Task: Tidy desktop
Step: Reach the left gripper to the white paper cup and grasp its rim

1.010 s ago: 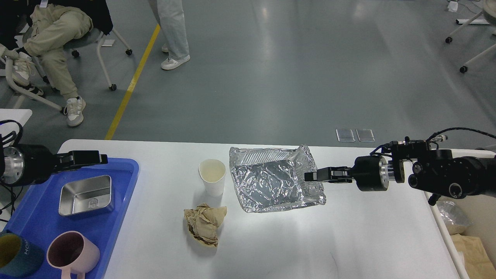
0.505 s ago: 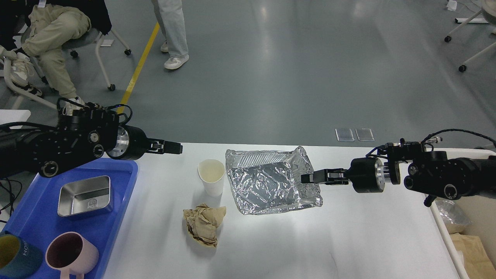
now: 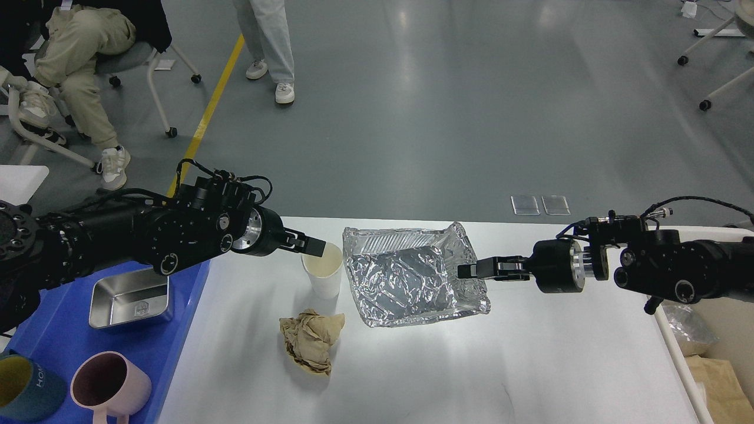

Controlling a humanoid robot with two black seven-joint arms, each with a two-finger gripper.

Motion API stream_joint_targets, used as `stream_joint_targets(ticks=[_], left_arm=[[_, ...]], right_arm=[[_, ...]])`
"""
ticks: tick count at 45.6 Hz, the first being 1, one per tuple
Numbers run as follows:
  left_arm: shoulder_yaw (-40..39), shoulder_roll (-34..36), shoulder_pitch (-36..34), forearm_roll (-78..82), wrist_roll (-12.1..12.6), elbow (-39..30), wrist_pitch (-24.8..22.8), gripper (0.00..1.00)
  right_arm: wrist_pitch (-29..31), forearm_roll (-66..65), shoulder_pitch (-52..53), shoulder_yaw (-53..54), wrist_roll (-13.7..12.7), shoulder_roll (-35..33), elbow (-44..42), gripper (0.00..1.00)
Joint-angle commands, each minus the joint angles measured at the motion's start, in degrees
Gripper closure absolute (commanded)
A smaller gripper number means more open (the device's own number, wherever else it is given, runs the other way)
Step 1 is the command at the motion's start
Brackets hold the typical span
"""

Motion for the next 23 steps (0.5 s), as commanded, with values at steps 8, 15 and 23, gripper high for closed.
stream_joint_targets(ticks=[8,15,23], left_arm=[[2.5,-1.9,0.0,-0.1,0.3,0.9,0.1,0.16],[2.9,-2.3,-0.1,-0.1,0.6,1.1,-0.3,0.24],[3.0,-2.4,-0.7,-0.1,0.7,1.1,-1.0,0.41]], right_arm=[[0.0,0.0,-0.2,0.0,0.0,-0.2,-0.3,1.0],[0.0,0.0,-0.2,0.0,0.0,-0.2,-0.3,1.0],[0.0,0.0,-0.2,0.0,0.0,-0.2,-0.3,1.0]])
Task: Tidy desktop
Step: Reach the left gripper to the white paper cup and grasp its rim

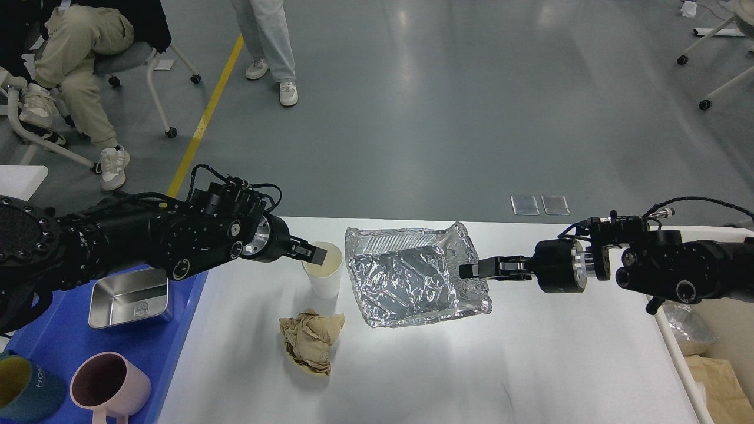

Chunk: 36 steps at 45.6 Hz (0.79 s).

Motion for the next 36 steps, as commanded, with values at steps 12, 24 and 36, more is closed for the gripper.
stream_joint_targets(ticks=[12,24,36], left_arm=[[-0.1,0.0,-0.8,0.0,0.3,0.5,-5.9,0.73],[-0.1,-0.1,-0.5,0.0,0.3,0.8,-6.5,0.82],[-0.1,0.0,-0.3,0.0,0.3,0.8,-8.2,1.0]], right_arm=[[0.0,0.0,0.1,0.0,0.0,-0.2,0.0,1.0],[0.0,0.0,0.2,0.0,0.0,-0.3,0.0,1.0],[0.0,0.0,0.2,0.0,0.0,-0.3,0.0,1.0]])
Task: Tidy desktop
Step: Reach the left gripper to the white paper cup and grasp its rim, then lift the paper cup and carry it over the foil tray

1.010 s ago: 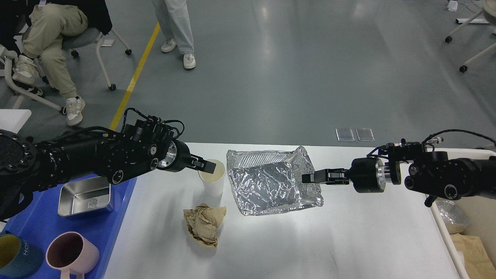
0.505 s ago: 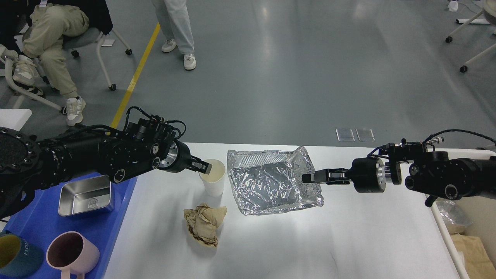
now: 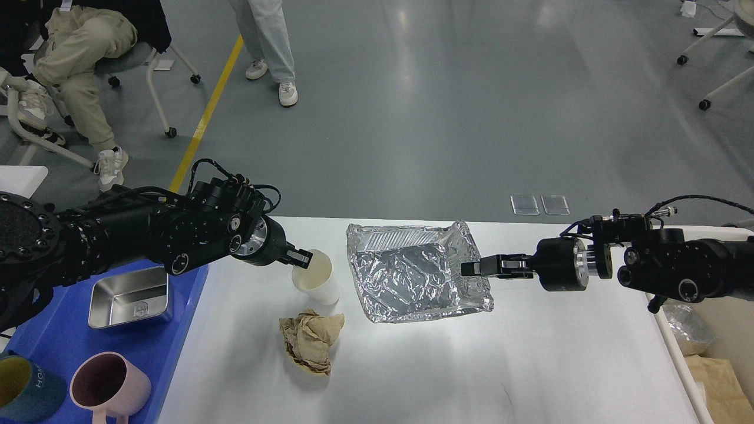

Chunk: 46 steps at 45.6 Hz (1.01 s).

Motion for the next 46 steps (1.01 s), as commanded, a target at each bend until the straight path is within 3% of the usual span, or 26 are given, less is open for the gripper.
stream_joint_targets(ticks=[1,14,25,36,46], left_arm=[[0.0,0.1,0.1,0.0,-0.1,0.0,-0.7,1.0],[-0.3,0.1,-0.5,0.0,-0.2,0.0,-1.1,1.0],[-1.0,2.2,-3.0,-0.3,-0.9,-0.2,-5.3,1.0],[-8.5,14.6,-4.9,-1.8,-0.6,-3.5,-11.0,1.0],[-9.7,24.8,-8.2,-1.9,-0.7,-7.6,-11.6,1.0]], right_arm=[[0.0,0.0,-0.1,0.0,0.0,0.1,0.0,1.0],[0.0,0.0,0.0,0.0,0.0,0.1,0.0,1.0],[0.0,0.0,0.0,0.0,0.0,0.0,0.0,1.0],[0.0,0.0,0.0,0.1,0.0,0.1,0.0,1.0],[0.0,0.0,0.3,0.2,0.0,0.3,0.0,1.0]])
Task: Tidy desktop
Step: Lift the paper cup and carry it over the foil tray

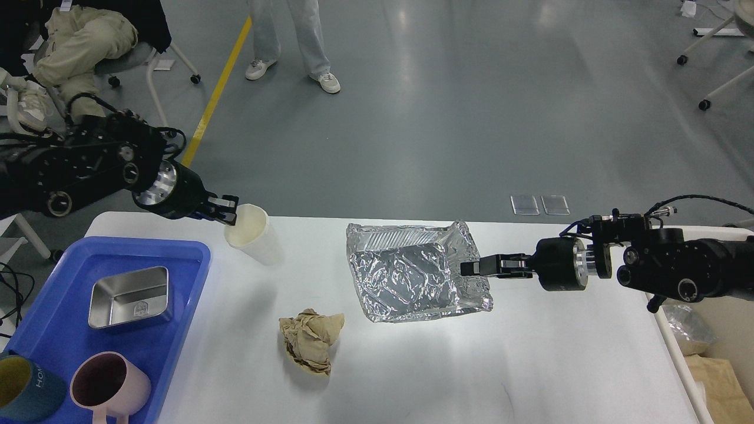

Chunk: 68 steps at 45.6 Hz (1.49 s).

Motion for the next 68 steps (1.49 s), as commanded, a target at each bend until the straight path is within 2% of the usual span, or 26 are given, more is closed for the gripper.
stream_joint_targets(ticks=[1,9,26,33,48,58,68], left_arm=[[-0.3,5.2,-2.9,-0.1,-0.1,-2.5,-0.2,1.0],[-0.3,7.8,-8.1,-0.6,-0.2,-4.1,-2.4,1.0],[0.5,6.3,-21.0,-7.1,-1.5,-4.0,-4.7,1.0],[0.6,-1.1,-24.0,-9.1,-2.5,-4.0,-4.8,1.0],[0.8,-19.7,-26.6,-11.0,-2.6,-2.4,-4.7,0.99],[2.5,-24.5,-28.6,-11.0,-4.0,-1.8,-4.9,0.99],[2.9,-25.6,-29.8,-11.0,-4.0,-1.9,-8.2,1.0]], right_arm=[[0.0,0.0,0.3,0.1,0.0,0.3,0.0,1.0],[0.0,0.0,0.8,0.1,0.0,0.4,0.1,1.0],[0.1,0.0,1.6,-0.9,0.0,0.4,0.1,1.0],[0.2,0.1,2.4,-1.9,-0.1,0.6,0.1,1.0],[0.6,1.7,2.9,-4.5,-1.0,2.2,-0.8,1.0],[1.0,5.4,3.2,-8.9,-1.9,3.7,-2.2,1.0],[1.1,8.1,4.4,-12.0,-3.1,4.0,-2.5,1.0]])
